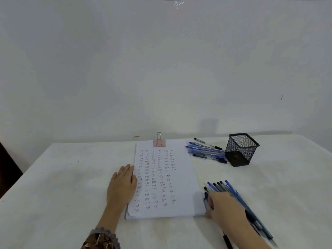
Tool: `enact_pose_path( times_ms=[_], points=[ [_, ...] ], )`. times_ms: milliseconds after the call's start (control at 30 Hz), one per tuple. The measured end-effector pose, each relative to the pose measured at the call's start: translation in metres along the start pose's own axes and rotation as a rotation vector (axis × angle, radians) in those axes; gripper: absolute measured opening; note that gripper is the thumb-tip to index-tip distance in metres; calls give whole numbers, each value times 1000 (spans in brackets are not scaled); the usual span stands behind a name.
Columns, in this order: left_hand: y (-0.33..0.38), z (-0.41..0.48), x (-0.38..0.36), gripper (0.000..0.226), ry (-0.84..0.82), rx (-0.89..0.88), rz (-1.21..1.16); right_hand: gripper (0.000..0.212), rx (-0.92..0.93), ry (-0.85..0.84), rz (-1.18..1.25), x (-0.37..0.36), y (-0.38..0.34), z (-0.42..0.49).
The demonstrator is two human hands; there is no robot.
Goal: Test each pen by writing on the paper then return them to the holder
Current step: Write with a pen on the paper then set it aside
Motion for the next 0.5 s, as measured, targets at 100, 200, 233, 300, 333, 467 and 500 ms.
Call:
enact_pose_path(
  times_ms=[100, 200, 233, 300, 333, 467, 500],
  points=[
    [1, 0, 0, 48, 0, 0, -6, 36, -28, 5, 60, 7, 5, 2],
    [0, 0, 1, 48, 9, -5, 0, 34, 26, -130, 45, 7, 8, 10],
    [0, 0, 1, 47, 11, -5, -3, 32, 60, -185, 37, 7, 6, 12],
    [1, 0, 1, 47, 17, -5, -11, 26, 119, -221, -11, 11, 4, 12],
    [1, 0, 1, 47, 18, -6, -10, 24, 141, -190, -42, 14, 2, 11],
    [0, -1, 1, 47, 17, -3, -3, 32, 207, -146, -73, 14, -1, 19],
    [0, -1, 1, 47, 16, -3, -4, 35, 229, -164, -71, 12, -4, 22]
  ],
)
Point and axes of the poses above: each hand's wrist, its own z-axis towards the middle knuckle, its own x-axis out of the back of the hand, y = z × x, the point moved 4 cm from there along z, towards the middle knuckle, and after that the axes turned 3 degrees about y, right-handed, at the moved point
